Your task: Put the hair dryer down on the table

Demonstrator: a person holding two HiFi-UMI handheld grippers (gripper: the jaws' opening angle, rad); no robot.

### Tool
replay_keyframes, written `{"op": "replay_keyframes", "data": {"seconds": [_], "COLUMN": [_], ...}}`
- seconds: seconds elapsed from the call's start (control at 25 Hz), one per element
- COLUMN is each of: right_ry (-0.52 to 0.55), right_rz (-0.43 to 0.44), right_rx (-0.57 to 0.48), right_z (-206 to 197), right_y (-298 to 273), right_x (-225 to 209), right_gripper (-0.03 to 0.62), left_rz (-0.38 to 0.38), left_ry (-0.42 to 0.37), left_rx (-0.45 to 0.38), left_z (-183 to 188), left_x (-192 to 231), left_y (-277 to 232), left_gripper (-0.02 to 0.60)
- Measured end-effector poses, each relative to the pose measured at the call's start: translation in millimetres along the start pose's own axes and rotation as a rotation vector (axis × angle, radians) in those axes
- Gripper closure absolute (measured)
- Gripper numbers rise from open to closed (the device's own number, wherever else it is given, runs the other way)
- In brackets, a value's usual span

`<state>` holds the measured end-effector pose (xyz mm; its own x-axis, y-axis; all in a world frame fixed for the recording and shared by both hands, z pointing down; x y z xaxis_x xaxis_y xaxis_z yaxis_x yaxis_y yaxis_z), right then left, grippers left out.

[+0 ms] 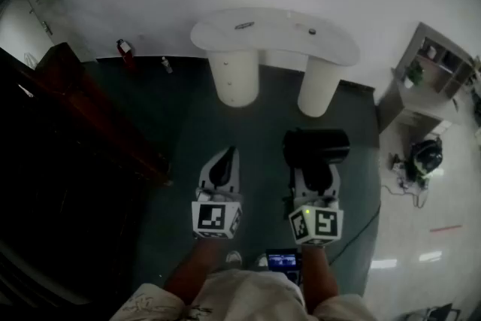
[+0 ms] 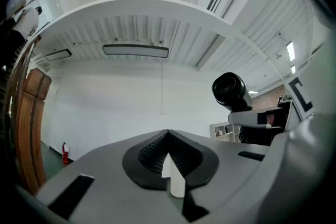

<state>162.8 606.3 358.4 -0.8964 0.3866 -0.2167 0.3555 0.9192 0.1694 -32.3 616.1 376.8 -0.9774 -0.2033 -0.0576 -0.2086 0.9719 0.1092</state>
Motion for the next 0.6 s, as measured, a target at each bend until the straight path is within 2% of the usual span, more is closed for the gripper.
{"op": "replay_keyframes", "data": {"seconds": [0.28, 0.6], "right_ry": [0.020, 0.006], "right_rz": [-0.006, -0.004], "right_rx": [-0.003, -0.007], "right_z": [4.5, 7.0], "right_y": [8.6, 13.4], "right_x": [24.3, 5.7], "right_gripper": [0.350, 0.349], "left_rz": [-0.004, -0.022], "left_ry": [0.004, 0.007], "left_rx": [-0.001, -0.049], "left_z": [6.1, 11.0], "left_x": [13.0, -5.4], "left_y": [20.2, 8.8], "left_gripper": [0.584, 0.584]}}
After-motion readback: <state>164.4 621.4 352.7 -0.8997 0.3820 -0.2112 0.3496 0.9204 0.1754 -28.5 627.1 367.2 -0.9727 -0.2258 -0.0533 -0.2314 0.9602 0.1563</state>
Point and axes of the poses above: the fingertips, and each gripper's own axes: y backward along the fingers, x to its left, z out of its top, the point moved 4 cm from there along y, backward along the fingers, and after that the axes turned 4 degrees about -y, right-handed, at the moved point
